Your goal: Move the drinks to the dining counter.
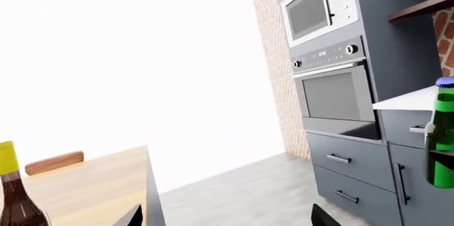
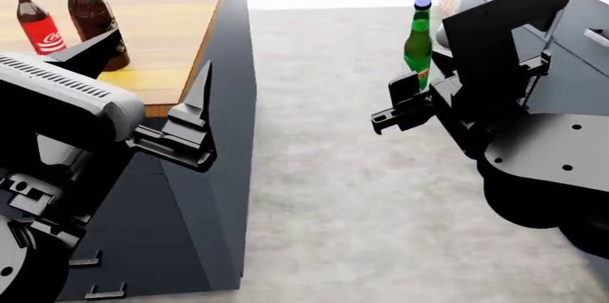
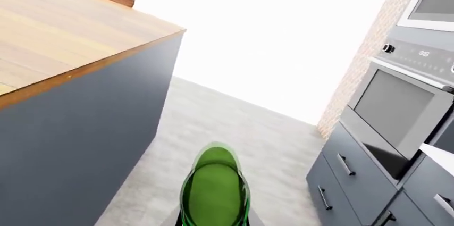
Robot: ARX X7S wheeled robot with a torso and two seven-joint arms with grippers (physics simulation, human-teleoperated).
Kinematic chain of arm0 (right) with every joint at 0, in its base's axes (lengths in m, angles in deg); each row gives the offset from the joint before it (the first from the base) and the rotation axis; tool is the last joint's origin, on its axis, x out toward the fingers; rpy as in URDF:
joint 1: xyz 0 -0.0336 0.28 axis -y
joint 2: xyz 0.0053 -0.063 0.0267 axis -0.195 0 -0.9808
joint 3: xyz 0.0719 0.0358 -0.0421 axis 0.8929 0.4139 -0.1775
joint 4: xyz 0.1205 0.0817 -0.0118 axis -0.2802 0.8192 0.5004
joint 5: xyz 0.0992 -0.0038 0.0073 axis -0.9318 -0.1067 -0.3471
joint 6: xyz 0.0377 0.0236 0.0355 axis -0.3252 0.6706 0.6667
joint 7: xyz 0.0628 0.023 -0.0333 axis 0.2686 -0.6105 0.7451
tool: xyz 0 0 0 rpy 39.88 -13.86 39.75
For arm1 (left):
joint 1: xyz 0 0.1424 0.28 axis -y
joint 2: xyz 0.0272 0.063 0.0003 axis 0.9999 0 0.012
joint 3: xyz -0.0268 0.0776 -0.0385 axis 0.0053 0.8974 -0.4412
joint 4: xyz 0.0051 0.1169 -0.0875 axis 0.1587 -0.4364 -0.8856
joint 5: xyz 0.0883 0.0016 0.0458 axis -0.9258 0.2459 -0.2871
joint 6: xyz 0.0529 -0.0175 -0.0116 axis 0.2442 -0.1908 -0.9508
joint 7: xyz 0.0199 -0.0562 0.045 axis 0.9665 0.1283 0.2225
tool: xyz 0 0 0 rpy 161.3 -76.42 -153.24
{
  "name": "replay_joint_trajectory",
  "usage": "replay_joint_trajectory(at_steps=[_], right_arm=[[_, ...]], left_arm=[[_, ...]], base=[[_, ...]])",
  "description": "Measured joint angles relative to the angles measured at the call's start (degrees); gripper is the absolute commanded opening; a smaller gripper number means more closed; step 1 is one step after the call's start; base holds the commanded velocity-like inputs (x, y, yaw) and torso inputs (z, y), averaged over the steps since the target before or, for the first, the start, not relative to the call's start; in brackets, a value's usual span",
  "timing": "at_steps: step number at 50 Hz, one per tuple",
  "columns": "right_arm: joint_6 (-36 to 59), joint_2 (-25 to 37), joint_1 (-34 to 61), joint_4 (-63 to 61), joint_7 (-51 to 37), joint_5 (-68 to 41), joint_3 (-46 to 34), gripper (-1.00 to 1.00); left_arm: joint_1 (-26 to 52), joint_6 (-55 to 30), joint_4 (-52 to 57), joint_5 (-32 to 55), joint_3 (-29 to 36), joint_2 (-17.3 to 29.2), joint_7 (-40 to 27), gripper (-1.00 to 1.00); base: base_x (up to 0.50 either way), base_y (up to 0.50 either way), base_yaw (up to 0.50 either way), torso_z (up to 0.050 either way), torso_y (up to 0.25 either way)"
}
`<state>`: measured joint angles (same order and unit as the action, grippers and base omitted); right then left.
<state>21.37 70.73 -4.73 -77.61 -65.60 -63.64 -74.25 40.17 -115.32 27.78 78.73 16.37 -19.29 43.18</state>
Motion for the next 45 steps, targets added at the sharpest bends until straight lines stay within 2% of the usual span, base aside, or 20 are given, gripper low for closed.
replay_joint_trajectory(at_steps=[45], right_arm=[[0.1, -0.2, -0.1, 0.1, 0.6, 0.5, -0.4, -1.00]], left_arm=[[0.6, 0.3, 0.0, 0.5, 0.6, 0.4, -0.4, 1.00]], base=[[-0.50, 0.04, 0.00, 0.000, 0.001]])
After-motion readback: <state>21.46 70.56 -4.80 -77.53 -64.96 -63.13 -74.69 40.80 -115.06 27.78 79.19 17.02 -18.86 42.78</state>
